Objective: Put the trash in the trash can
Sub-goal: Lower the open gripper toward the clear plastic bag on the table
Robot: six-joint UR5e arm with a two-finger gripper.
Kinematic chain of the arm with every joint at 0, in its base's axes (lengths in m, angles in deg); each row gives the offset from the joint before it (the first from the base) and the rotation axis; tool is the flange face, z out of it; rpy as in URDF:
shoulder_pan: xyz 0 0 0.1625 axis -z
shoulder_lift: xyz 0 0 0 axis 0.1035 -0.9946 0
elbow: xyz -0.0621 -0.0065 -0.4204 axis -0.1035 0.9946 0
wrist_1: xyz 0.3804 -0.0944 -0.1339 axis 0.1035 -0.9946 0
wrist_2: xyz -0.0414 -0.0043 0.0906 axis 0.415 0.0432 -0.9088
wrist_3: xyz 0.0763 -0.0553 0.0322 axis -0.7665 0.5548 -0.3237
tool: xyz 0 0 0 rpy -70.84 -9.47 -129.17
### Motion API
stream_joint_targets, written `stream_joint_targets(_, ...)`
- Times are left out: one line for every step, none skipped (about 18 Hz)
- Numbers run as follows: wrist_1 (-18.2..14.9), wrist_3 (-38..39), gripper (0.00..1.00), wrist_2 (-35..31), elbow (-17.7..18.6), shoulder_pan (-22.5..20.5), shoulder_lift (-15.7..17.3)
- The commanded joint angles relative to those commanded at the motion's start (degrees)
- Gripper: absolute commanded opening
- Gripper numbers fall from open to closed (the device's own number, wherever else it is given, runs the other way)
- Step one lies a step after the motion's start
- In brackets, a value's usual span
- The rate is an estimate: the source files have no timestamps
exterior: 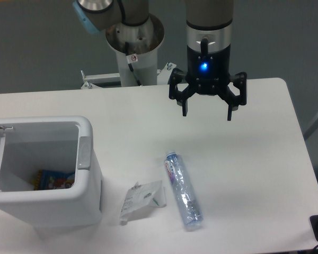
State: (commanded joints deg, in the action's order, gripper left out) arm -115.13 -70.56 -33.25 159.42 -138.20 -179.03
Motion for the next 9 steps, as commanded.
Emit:
stream_joint_targets(0.36,0.09,1.0,-0.17,0.09,0.0,0.0)
stream_joint_targets(0.45,0.0,1.0,-0.26,0.09,0.09,0.0)
stream_joint_targets(0.36,0.09,1.0,-0.18,0.01,0.09,0.0)
stream_joint_targets(0.53,0.0,1.0,-0.18,0.27,0.17,0.0)
stream_joint_targets(0.62,0.0,1.0,-0.18,0.36,0.26,0.0)
stream_joint_targets(1.23,0.09,1.0,-0.26,0.44,0.35,-0.17)
stream_joint_targets(2.19,0.52,1.0,-0.18,0.53,0.44,-0.61)
stream_joint_targets(3.42,1.05,1.0,-0.18,0.71,0.53,-0.96)
stream_joint_targets(4.57,1.84,1.0,-0.09,1.14,0.53,-1.23)
